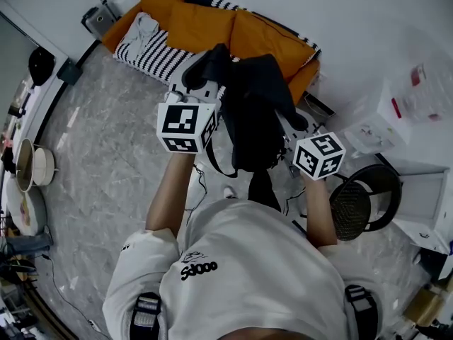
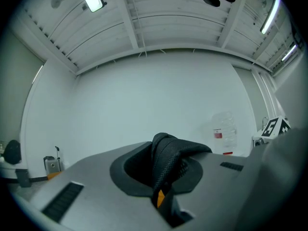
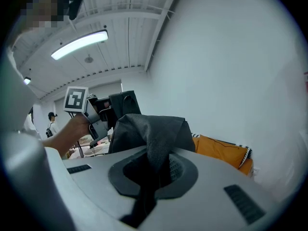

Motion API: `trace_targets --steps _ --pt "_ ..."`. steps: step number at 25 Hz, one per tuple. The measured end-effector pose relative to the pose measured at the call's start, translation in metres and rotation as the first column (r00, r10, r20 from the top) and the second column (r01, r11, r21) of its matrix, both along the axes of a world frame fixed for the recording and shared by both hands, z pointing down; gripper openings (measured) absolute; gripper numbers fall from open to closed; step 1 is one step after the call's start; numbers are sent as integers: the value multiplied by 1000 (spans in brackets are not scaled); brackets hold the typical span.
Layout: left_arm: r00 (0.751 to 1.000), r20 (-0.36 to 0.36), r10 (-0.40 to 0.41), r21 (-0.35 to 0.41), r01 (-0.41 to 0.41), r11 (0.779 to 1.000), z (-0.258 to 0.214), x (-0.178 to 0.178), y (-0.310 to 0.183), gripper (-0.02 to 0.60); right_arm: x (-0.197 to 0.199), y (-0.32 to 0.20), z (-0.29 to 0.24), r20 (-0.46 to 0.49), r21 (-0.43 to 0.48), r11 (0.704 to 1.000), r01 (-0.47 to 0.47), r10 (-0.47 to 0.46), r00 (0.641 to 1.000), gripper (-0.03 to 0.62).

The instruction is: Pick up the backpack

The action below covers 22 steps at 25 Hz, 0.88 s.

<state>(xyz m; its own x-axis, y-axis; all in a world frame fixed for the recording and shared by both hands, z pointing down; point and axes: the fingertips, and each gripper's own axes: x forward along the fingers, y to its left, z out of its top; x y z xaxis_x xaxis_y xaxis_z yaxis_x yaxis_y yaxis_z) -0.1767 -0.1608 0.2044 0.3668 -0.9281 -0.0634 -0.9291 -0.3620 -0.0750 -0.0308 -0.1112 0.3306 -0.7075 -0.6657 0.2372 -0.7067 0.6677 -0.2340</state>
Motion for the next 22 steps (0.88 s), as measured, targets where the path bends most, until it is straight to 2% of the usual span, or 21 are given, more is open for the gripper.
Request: trace_targets --steps 8,22 --pt "1000 -28 2 9 -2 1000 -13 -10 28 41 -13 24 -12 -14 30 999 36 -36 999 38" --pt "1000 -10 -22 8 22 1000 -15 -22 38 40 -27 31 -13 -17 45 995 86 -85 996 38"
